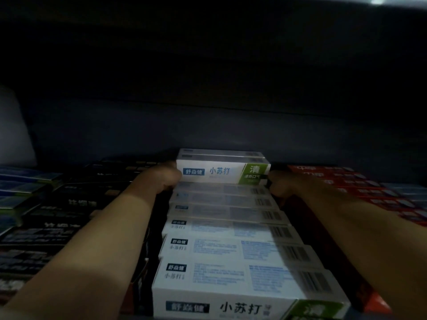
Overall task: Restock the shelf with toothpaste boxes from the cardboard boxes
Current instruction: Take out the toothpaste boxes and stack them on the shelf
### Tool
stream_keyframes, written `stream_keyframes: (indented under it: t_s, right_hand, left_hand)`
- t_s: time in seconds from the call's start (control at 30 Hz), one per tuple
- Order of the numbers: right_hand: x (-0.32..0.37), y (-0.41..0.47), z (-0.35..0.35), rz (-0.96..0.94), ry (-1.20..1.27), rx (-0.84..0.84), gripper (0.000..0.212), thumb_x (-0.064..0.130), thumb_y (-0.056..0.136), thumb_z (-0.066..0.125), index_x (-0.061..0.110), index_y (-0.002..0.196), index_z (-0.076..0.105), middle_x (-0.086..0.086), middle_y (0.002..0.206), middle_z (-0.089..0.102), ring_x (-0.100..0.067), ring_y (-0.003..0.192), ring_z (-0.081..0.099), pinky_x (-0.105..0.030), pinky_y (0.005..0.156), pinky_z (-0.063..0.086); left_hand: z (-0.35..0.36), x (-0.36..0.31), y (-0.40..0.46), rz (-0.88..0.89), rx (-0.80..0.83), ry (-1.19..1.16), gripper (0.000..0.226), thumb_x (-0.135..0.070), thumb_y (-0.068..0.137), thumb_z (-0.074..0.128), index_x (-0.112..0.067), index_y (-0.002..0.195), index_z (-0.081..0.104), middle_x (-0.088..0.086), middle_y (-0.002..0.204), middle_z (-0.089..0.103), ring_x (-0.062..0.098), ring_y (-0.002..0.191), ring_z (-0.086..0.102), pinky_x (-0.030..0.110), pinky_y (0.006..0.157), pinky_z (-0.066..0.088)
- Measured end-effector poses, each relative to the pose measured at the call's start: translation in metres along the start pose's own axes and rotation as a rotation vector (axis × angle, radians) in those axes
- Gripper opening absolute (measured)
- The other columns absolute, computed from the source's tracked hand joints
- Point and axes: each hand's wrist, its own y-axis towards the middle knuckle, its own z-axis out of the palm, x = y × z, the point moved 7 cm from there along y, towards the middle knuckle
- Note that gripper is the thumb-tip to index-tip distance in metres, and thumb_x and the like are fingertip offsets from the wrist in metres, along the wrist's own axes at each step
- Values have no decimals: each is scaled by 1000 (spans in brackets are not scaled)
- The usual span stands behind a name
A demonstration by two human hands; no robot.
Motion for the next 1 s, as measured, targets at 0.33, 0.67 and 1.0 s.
stream_keyframes:
  t_s: [0.33, 0.67, 1.0]
  right_hand:
    - [4, -10, 4, 16, 205, 74, 30, -8, 87, 58, -4, 116, 56, -7, 81, 54, -19, 67, 55, -25, 42, 52]
    - [7, -20, 1, -13, 111, 96, 21, -8, 90, 51, 2, 109, 53, -6, 81, 50, -19, 66, 53, -22, 40, 50]
    - [9, -26, -15, -71, -153, -77, 17, 9, 91, 58, 6, 107, 59, -11, 105, 56, -26, 90, 59, -41, 81, 56]
  left_hand:
    - [3, 5, -3, -17, 61, -177, 41, 6, 87, 37, -7, 122, 53, 17, 122, 54, 34, 112, 53, 45, 99, 48]
    - [4, 4, -6, -13, 102, -188, 29, 6, 92, 39, -3, 114, 55, 15, 109, 60, 31, 105, 57, 37, 90, 50]
    - [-6, -5, -17, 48, 44, 137, 31, -13, 99, 45, -3, 128, 52, 17, 129, 55, 30, 110, 55, 30, 86, 45]
